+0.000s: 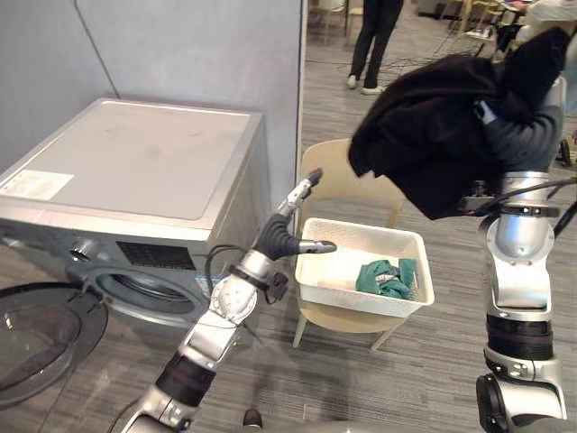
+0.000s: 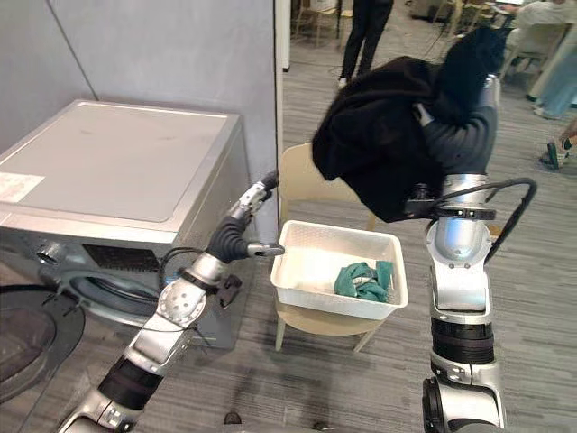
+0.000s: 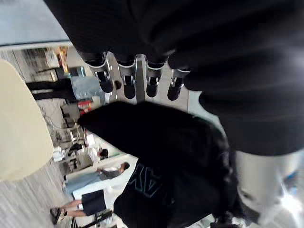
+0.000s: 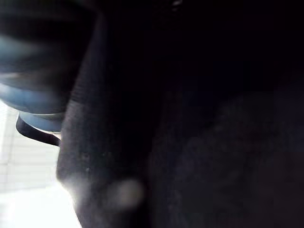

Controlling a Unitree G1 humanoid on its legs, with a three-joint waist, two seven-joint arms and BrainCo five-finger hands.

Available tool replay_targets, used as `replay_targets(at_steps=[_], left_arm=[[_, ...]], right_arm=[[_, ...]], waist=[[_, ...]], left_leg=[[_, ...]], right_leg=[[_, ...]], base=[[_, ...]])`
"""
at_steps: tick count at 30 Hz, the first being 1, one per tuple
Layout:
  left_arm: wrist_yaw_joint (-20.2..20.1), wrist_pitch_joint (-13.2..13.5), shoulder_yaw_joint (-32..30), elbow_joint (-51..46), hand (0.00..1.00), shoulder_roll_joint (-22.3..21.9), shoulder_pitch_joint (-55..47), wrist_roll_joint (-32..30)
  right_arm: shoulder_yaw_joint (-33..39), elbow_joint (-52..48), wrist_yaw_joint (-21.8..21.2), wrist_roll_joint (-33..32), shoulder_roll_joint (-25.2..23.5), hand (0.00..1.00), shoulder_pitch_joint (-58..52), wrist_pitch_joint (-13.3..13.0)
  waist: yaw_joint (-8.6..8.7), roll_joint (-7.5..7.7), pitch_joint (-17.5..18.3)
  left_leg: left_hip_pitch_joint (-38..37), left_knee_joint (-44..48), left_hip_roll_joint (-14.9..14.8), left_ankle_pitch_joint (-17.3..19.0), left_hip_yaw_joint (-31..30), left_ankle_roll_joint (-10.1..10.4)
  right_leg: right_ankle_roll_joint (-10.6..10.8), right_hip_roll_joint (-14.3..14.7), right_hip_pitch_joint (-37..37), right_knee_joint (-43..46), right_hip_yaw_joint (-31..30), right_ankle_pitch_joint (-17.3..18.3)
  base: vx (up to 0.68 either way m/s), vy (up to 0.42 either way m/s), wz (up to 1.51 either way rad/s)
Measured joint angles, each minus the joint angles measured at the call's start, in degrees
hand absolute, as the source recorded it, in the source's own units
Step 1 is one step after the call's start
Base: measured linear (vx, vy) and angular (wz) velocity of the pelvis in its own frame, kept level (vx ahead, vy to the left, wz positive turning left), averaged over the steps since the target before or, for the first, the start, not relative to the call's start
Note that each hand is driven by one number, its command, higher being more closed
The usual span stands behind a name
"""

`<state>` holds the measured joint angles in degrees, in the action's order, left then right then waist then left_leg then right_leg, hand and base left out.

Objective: Pick up the laundry basket with both hands and put the clothes into the washing machine.

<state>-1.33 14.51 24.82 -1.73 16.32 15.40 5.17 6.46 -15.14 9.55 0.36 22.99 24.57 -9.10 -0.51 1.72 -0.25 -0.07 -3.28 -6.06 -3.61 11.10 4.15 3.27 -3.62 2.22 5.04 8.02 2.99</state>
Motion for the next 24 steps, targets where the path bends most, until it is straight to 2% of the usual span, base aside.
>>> replay_targets(at_steps=[6, 11, 16, 21, 23, 24], left_arm=[[1.3, -3.1, 3.1, 10.2, 0.0, -4.5, 8.2, 2.7], [4.2, -5.4, 4.4, 13.7, 0.0, -6.8, 12.8, 5.8], [8.1, -6.6, 4.2, 14.8, 0.0, -7.4, 15.8, 8.2], [9.0, -6.6, 4.2, 14.8, 0.0, -7.4, 16.1, 14.6], [9.1, -6.6, 4.2, 14.5, 0.0, -7.5, 16.3, 15.1], [9.4, -6.5, 4.2, 14.5, 1.0, -7.8, 16.7, 15.0]], right_arm=[[-10.2, 0.0, -2.4, -4.4, -0.3, 1.0, 2.3, 0.6], [-12.3, 0.0, -2.4, -7.1, -2.6, 1.0, 5.1, 0.6], [-15.2, 0.0, -2.4, -9.2, -2.5, 1.0, 5.2, 0.8], [-17.9, 0.0, -4.4, -14.6, -2.4, 1.0, 5.1, 0.8], [-19.9, 0.0, -4.9, -16.7, -2.4, 1.0, 5.0, 0.7], [-21.0, 0.0, -5.3, -18.1, -2.4, 1.0, 4.7, 0.6]], waist=[[0.91, -0.03, 0.0], [1.22, -0.02, 0.0], [1.25, -0.05, 0.0], [1.33, -0.05, 0.0], [1.47, -0.05, 0.0], [1.44, -0.05, 0.0]], left_leg=[[0.3, -0.7, 0.7, -0.1, 0.9, -0.2], [0.3, -1.4, 1.4, -0.7, 0.5, -0.9], [0.6, -2.0, 1.5, -1.1, -0.6, -1.0], [0.7, -2.0, 1.6, -1.2, -1.7, -1.1], [0.7, -2.0, 1.8, -1.3, -2.2, -1.2], [0.7, -2.0, 1.8, -1.3, -2.4, -1.2]], right_leg=[[0.4, -0.2, 0.0, -3.3, -1.5, -2.7], [0.7, -0.7, 0.0, -3.6, -1.2, -2.9], [0.7, -0.7, -0.2, -4.1, -0.2, -2.9], [0.7, -0.8, -0.6, -4.3, 0.5, -2.8], [0.7, -0.9, -1.0, -4.4, 1.1, -2.8], [0.7, -1.0, -1.0, -4.4, 1.2, -2.8]], base=[[-0.03, 0.034, -0.15], [0.02, 0.016, 0.04], [0.03, 0.001, 0.1], [0.02, 0.0, 0.08], [0.0, 0.008, 0.14], [-0.01, 0.013, 0.1]])
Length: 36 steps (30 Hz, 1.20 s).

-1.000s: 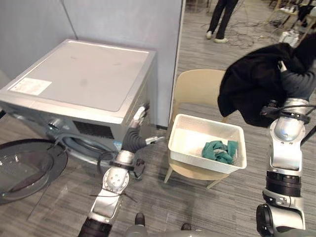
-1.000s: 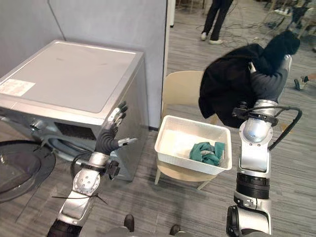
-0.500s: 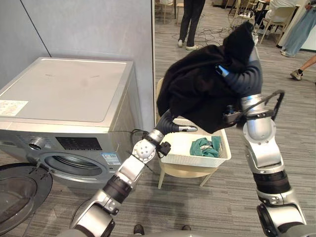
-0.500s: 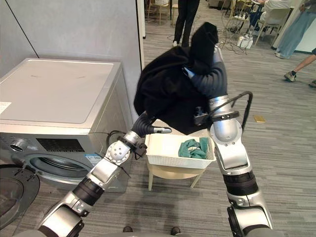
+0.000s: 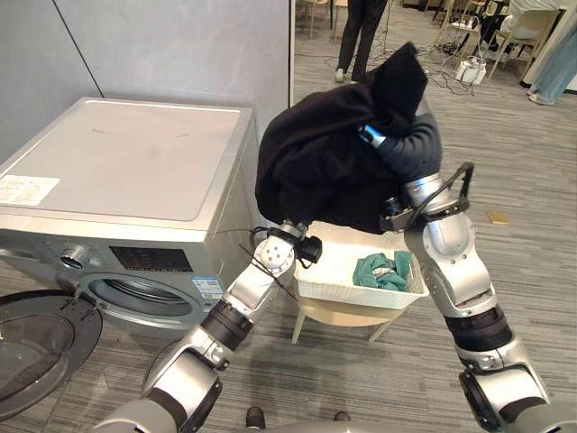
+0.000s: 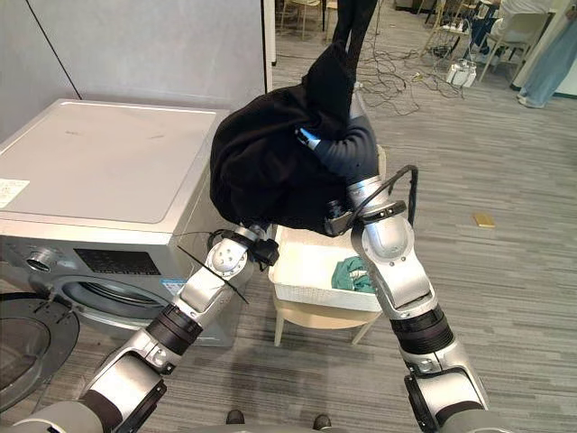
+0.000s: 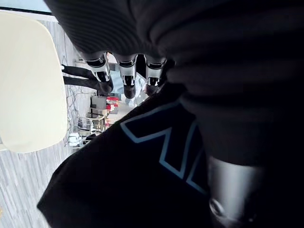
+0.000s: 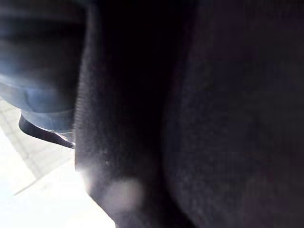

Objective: Pick up the laundry basket with both hands and put the clothes into the washing machine.

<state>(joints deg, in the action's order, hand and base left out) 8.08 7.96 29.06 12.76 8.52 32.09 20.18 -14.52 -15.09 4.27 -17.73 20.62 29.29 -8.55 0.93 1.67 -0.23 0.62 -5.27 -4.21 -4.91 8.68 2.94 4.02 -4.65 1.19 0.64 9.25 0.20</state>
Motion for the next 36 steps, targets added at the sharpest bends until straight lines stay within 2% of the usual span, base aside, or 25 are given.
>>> replay_targets(at_steps=[6, 17, 18, 28, 33, 36], left_arm=[[3.3, 1.4, -0.1, -3.3, 1.0, -0.5, 0.1, -0.6], [5.1, 2.0, -1.7, -4.2, 1.0, -0.5, -0.1, -1.7], [5.2, 2.0, -1.9, -4.2, 1.0, -0.5, -0.2, -2.0], [8.8, 1.9, -7.6, -6.1, 1.0, -1.8, -4.6, -7.6], [9.9, 2.1, -12.0, -10.4, 1.0, -2.1, -4.6, -9.7], [10.8, 3.4, -15.6, -13.3, 1.0, -2.9, -4.8, -9.8]], right_arm=[[-4.7, 0.1, -1.2, -3.3, -0.6, 1.0, -1.5, -0.8], [-6.9, 1.0, -1.0, -4.7, -2.3, 1.0, -4.2, -3.2], [-7.0, 1.1, -0.9, -4.7, -2.4, 0.0, -4.3, -3.4], [-4.9, 2.6, -0.5, -4.1, -4.7, 0.0, -9.8, -4.1], [-0.5, 5.4, 0.2, -4.0, -5.4, 0.0, -14.3, -2.1], [3.3, 5.7, 0.9, -3.6, -6.2, 0.0, -16.5, -1.4]], waist=[[-0.18, 0.0, 0.0], [-0.09, 0.0, 0.0], [-0.1, 0.0, 0.0], [-0.08, 0.01, 0.0], [-0.08, 0.02, 0.0], [-0.07, 0.02, 0.0]], left_leg=[[0.0, 0.0, 0.4, -0.1, 0.0, -0.1], [-0.1, 0.0, 0.4, 0.0, 0.3, -0.1], [-0.1, 0.0, 0.4, 0.0, 0.4, -0.1], [-0.5, 0.0, 0.3, 0.0, 0.9, -0.1], [-0.5, 0.0, 0.3, 0.0, 1.0, -0.1], [-0.5, 0.0, 0.3, 0.0, 1.0, -0.1]], right_leg=[[0.1, -0.4, 0.1, 0.3, -0.1, 0.0], [0.1, -0.4, 0.2, 0.2, -0.5, 0.0], [0.1, -0.4, 0.2, 0.2, -0.5, 0.0], [0.1, -0.4, 0.2, 0.2, -1.2, 0.0], [0.1, -0.4, 0.2, 0.2, -1.2, 0.0], [0.1, -0.4, 0.1, 0.2, -1.2, 0.0]], base=[[0.0, 0.003, 0.01], [0.0, 0.0, 0.0], [0.01, 0.001, -0.03], [0.0, 0.001, -0.02], [0.0, 0.0, 0.0], [0.0, 0.0, 0.0]])
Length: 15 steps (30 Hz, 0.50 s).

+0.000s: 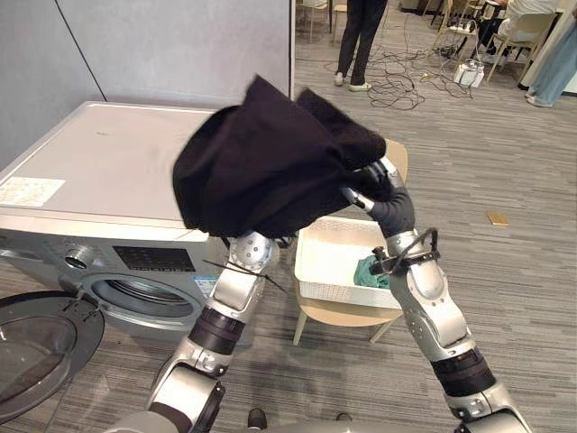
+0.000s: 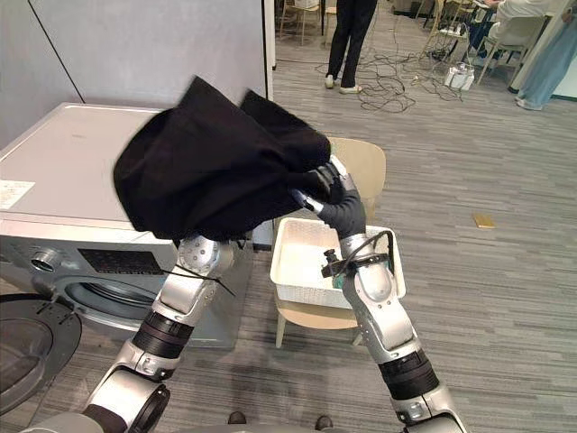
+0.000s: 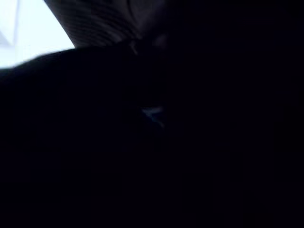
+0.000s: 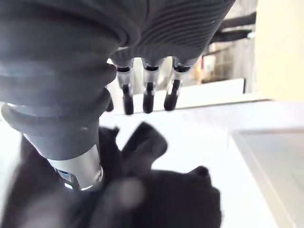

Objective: Pick up the laundry basket with both hands and put the clothes into the washing machine.

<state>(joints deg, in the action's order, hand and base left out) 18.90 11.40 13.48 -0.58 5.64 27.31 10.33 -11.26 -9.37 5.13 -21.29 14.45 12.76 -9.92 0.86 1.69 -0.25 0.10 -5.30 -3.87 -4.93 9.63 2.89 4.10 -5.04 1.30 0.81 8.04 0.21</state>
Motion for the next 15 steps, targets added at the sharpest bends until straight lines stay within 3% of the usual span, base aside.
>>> replay_targets(at_steps=[6, 11, 13, 15], left_arm=[[1.1, 0.5, -10.5, -2.9, 1.0, -0.3, -7.2, 0.0], [1.4, 0.6, -16.0, -9.2, 1.0, -1.3, -14.1, 0.4], [1.5, 1.3, -16.2, -12.8, 1.0, -2.0, -15.8, 0.5], [2.5, 3.5, -16.8, -17.3, 1.0, -3.6, -18.7, 0.8]], right_arm=[[10.5, 0.0, 1.4, 2.5, -2.1, 0.0, -6.0, 0.4], [12.5, 0.1, 1.5, 4.0, -3.6, 0.0, -8.1, 1.5], [14.2, 0.1, 2.4, 5.1, -4.2, 0.0, -8.8, 1.6], [19.0, 0.1, 3.8, 8.6, -4.3, 0.0, -10.5, 2.8]], waist=[[0.18, -0.05, 0.0], [-0.88, -0.16, -0.4], [-1.61, -0.2, -1.7], [-1.95, -1.2, -2.5]], left_leg=[[-1.2, 0.0, -0.1, 0.0, -0.2, 0.0], [-0.8, 1.5, -1.0, 0.2, -0.4, 0.0], [0.8, 4.7, -1.2, 1.8, -1.5, -0.1], [6.7, 12.1, -3.6, 7.9, 1.3, -1.2]], right_leg=[[0.0, 0.1, -1.3, 0.0, 0.0, 0.0], [-0.1, 0.4, -1.4, 1.2, 0.2, 0.0], [-0.4, -0.1, -1.9, 1.7, 1.6, 0.3], [-0.8, 0.4, -0.5, 4.0, 5.2, 0.3]], base=[[0.0, 0.0, 0.0], [-0.02, -0.005, 0.05], [-0.09, -0.002, 0.4], [-0.18, 0.0, 0.65]])
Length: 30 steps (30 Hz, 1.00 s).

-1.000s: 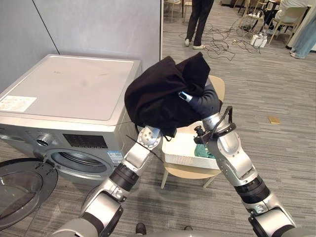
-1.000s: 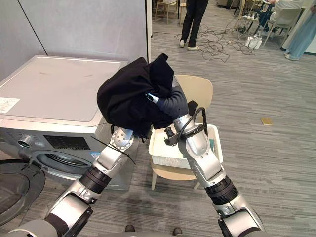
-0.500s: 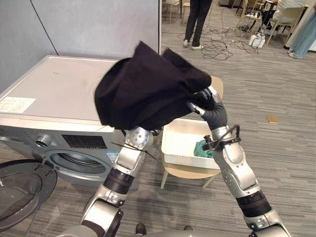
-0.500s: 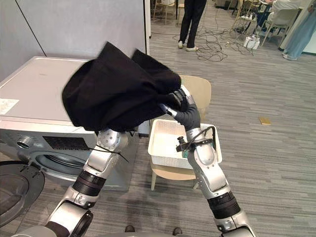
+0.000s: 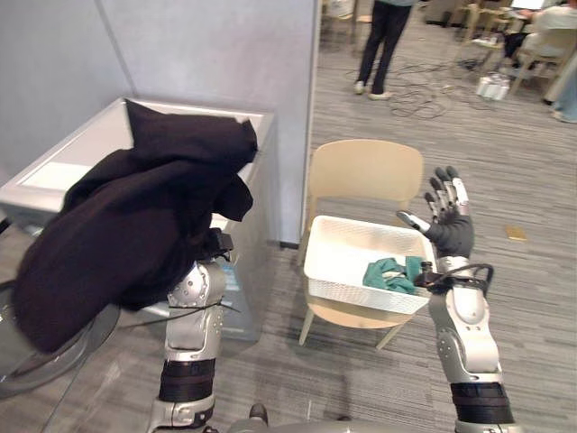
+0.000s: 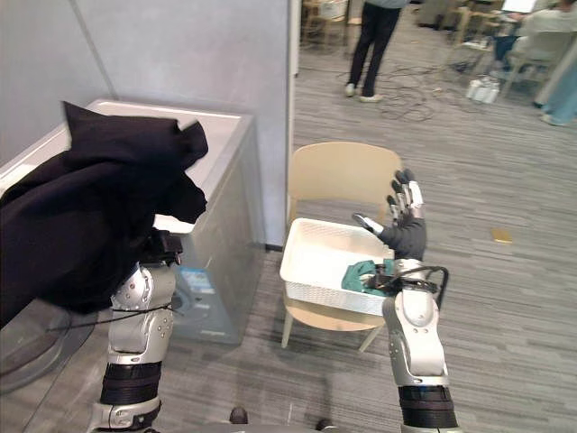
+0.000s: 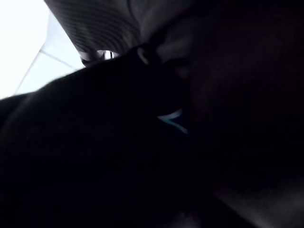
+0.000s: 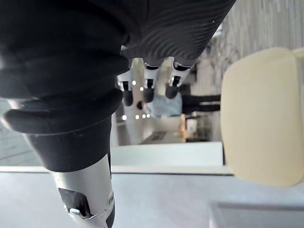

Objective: Pick up the laundry basket with both hands and put the clothes into the washing machine.

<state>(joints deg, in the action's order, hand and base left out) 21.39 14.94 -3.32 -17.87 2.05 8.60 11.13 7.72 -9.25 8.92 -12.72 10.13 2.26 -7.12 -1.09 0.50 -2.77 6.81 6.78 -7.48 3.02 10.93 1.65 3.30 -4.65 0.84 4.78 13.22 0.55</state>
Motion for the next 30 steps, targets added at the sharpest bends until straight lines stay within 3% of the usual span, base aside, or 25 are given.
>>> replay_targets(at_steps=[1, 2, 3, 4, 6, 7, 8, 9, 10, 11, 12, 14, 15, 16, 17, 19, 20, 21, 24, 26, 28, 30], left_arm=[[0.0, 0.6, -0.7, -0.8, 1.0, -0.1, -0.8, 0.1], [-0.2, 1.5, -2.3, -0.9, 1.0, -1.0, -2.5, 0.4], [-0.3, 1.5, -4.4, -0.9, 1.0, -1.6, -5.7, 0.5], [-0.3, 1.5, -5.4, -0.9, 1.0, -2.1, -7.4, 0.5], [-1.8, 1.5, -8.6, -0.9, 1.0, -4.6, -12.8, 0.5], [-2.1, 1.5, -9.3, -0.9, 1.0, -5.3, -13.9, 0.5], [-2.7, 1.1, -10.0, -0.9, 1.0, -5.9, -15.5, 0.5], [-3.2, 0.8, -10.2, -1.4, 1.0, -6.1, -16.3, 0.5], [-3.5, 0.7, -10.3, -2.0, 1.0, -6.3, -16.5, 0.5], [-4.0, 0.6, -10.6, -2.9, 1.0, -5.9, -16.3, 0.5], [-4.1, 0.4, -10.7, -3.3, 1.0, -5.2, -16.9, 0.6], [-4.6, -0.3, -10.7, -4.4, 1.0, -5.3, -19.7, 0.6], [-5.4, -0.3, -9.9, -6.8, 1.0, -5.2, -21.1, 0.5], [-5.8, -0.1, -9.7, -7.7, 1.0, -5.0, -21.2, 0.5], [-6.3, 0.1, -9.8, -8.0, 1.0, -4.4, -21.2, 0.5], [-7.5, -0.2, -9.5, -7.9, 1.0, -4.3, -21.6, 0.6], [-7.7, -0.3, -8.8, -7.7, 1.0, -5.2, -21.9, 0.6], [-7.7, -0.3, -7.6, -6.9, 1.0, -6.0, -22.2, 0.7], [-8.7, -1.6, -5.3, -4.4, 1.0, -6.0, -23.2, 1.5], [-9.1, -2.2, -2.2, -4.0, 1.0, -6.0, -23.9, 1.7], [-9.5, -1.9, 0.0, -4.2, 1.0, -6.1, -23.9, 1.8], [-9.8, -1.9, 1.5, -4.1, 1.0, -6.1, -23.9, 3.6]], right_arm=[[1.8, 0.1, 0.4, 0.8, -0.2, 0.0, -0.5, 0.5], [6.4, 2.4, 1.4, 2.6, 0.0, 0.0, -0.6, 1.1], [10.4, 5.3, 2.8, 5.1, -0.2, 0.0, -1.0, 3.1], [12.3, 6.1, 3.5, 5.9, -0.3, 0.0, -1.8, 3.7], [18.6, 6.2, 5.3, 16.4, -0.8, 0.0, -7.4, 7.4], [20.5, 6.4, 5.8, 19.2, -1.0, 0.0, -8.7, 8.6], [23.9, 8.0, 6.2, 25.3, -1.4, 0.0, -10.8, 11.2], [27.6, 11.0, 6.5, 30.4, -2.2, 0.0, -12.4, 13.5], [29.0, 12.6, 6.6, 32.0, -3.3, 0.0, -13.1, 14.4], [31.8, 14.7, 6.8, 33.9, -6.3, 0.0, -15.1, 15.9], [33.4, 15.5, 7.0, 34.6, -9.6, 0.0, -17.2, 17.4], [33.1, 15.9, 6.8, 35.4, -11.8, 0.0, -21.1, 17.7], [33.1, 18.7, 6.0, 35.4, -11.8, 0.0, -23.4, 17.4], [33.1, 21.0, 5.8, 35.4, -12.1, 0.0, -23.7, 17.4], [33.1, 23.6, 5.5, 35.0, -12.5, 0.0, -23.8, 17.3], [33.5, 33.0, 3.2, 32.5, -13.9, 0.0, -23.9, 16.7], [33.4, 38.9, 1.8, 29.9, -14.7, 0.0, -23.7, 16.2], [32.5, 44.6, 0.7, 27.0, -15.2, 0.0, -22.7, 15.7], [24.1, 52.8, -1.8, 22.5, -14.6, 0.0, -20.4, 14.6], [17.7, 53.0, -2.7, 21.6, -12.9, 0.0, -19.5, 13.1], [11.9, 53.1, -2.6, 21.4, -11.0, 0.0, -19.1, 12.0], [6.0, 52.4, -2.6, 21.2, -8.7, 0.0, -17.9, 11.3]], waist=[[0.1, 0.52, 0.0], [0.24, -0.1, -0.5], [0.21, -0.25, -0.5], [0.31, -0.2, -0.5], [0.7, -1.42, 0.2], [1.1, -1.9, 0.4], [2.08, -2.82, 0.8], [3.08, -3.6, 1.6], [3.75, -3.0, 1.8], [4.28, -1.0, 1.6], [3.78, 0.97, 0.5], [3.33, 1.15, -0.2], [3.4, 0.55, -0.1], [3.4, 1.02, -0.3], [3.17, 1.56, -0.3], [3.31, 1.81, -0.3], [2.9, 1.93, -0.3], [1.78, 1.86, -0.3], [0.09, 1.64, -0.1], [0.02, -0.17, -0.3], [-0.89, -0.34, -0.3], [-1.33, -0.21, -0.5]], left_leg=[[1.3, 3.6, -0.4, 0.9, 2.1, -1.1], [5.7, 15.0, -4.5, 3.6, 5.4, -5.0], [6.7, 24.7, -7.3, 5.0, 6.6, -4.8], [6.0, 27.9, -8.5, 5.8, 6.6, -4.1], [2.0, 32.7, -11.8, 8.4, 4.0, 0.4], [0.9, 32.1, -12.2, 8.3, 2.7, 1.0], [-1.3, 28.5, -12.3, 8.7, -0.1, 5.6], [-1.7, 24.0, -10.4, 11.6, -1.5, 10.5], [-1.7, 21.9, -9.3, 12.8, -1.6, 10.7], [-2.0, 18.9, -6.8, 14.7, -1.5, 8.5], [-2.0, 19.7, -5.3, 14.6, -0.2, 8.1], [-2.8, 21.8, -3.5, 14.8, 0.2, 7.8], [-3.4, 21.7, -2.9, 17.2, -0.9, 3.5], [-3.1, 21.9, -2.5, 17.4, -1.5, 2.7], [-2.7, 21.8, -2.3, 17.0, -1.5, 2.0], [-0.5, 21.4, -1.0, 15.7, -3.8, -0.2], [0.1, 21.1, 0.2, 15.0, -5.4, -0.4], [0.9, 21.3, 1.5, 14.8, -6.0, -0.5], [3.1, 21.5, 3.4, 14.1, -7.5, 0.7], [3.9, 20.0, 3.6, 12.5, -8.6, 1.1], [4.5, 19.5, 2.9, 10.6, -8.4, 2.2], [6.0, 20.4, -2.5, 9.9, -1.1, 3.1]], right_leg=[[-0.6, -1.2, 0.3, -0.3, 0.7, 0.5], [-1.2, -1.4, 1.4, 0.2, 2.9, 0.2], [-1.1, -1.7, 1.0, 0.6, 2.8, -0.1], [-0.9, -1.9, 0.6, 0.6, 2.8, -0.2], [0.1, -2.8, 0.3, 1.0, 3.8, -0.9], [0.5, -3.2, 0.5, 1.2, 4.1, -1.1], [1.9, -4.1, 0.7, 1.4, 5.0, -2.0], [2.8, -4.8, 1.6, 1.4, 5.8, -3.2], [3.0, -5.8, 2.1, 1.3, 6.1, -3.6], [3.4, -8.5, 2.7, 1.4, 7.2, -4.1], [4.6, -11.4, 2.8, 3.4, 7.9, -5.1], [4.6, -14.3, 2.5, 8.3, 8.5, -5.2], [1.9, -14.6, 3.2, 12.7, 6.5, -4.2], [1.1, -14.5, 4.3, 15.5, 4.2, -2.8], [1.5, -14.1, 5.8, 19.0, 1.9, -0.6], [3.9, -9.5, 8.7, 32.1, -2.7, 7.3], [4.8, -6.2, 8.0, 35.8, -4.4, 12.3], [4.3, -3.5, 6.9, 35.4, -6.9, 16.9], [1.1, -2.6, 4.1, 27.7, -11.7, 21.8], [0.2, -3.3, 2.5, 24.5, -8.7, 22.3], [-0.2, -3.4, 2.0, 23.8, -6.2, 22.0], [-0.4, -3.3, 0.9, 21.7, -3.3, 20.7]], base=[[-0.18, 0.035, 0.73], [-0.1, 0.083, 0.44], [-0.09, 0.081, 0.29], [-0.02, 0.112, 0.06], [0.01, 0.196, 0.2], [-0.01, 0.303, 0.4], [-0.06, 0.369, 0.57], [-0.08, 0.381, 0.7], [-0.11, 0.404, 0.91], [-0.1, 0.397, 0.83], [-0.13, 0.379, 0.67], [-0.19, 0.294, 0.39], [-0.18, 0.254, 0.51], [-0.12, 0.169, 0.45], [-0.1, 0.043, 0.48], [-0.14, -0.037, 0.71], [-0.13, -0.131, 0.65], [-0.1, -0.129, 0.41], [-0.13, -0.158, 0.31], [-0.09, -0.111, 0.64], [-0.03, -0.103, 0.65], [0.01, -0.078, 0.52]])
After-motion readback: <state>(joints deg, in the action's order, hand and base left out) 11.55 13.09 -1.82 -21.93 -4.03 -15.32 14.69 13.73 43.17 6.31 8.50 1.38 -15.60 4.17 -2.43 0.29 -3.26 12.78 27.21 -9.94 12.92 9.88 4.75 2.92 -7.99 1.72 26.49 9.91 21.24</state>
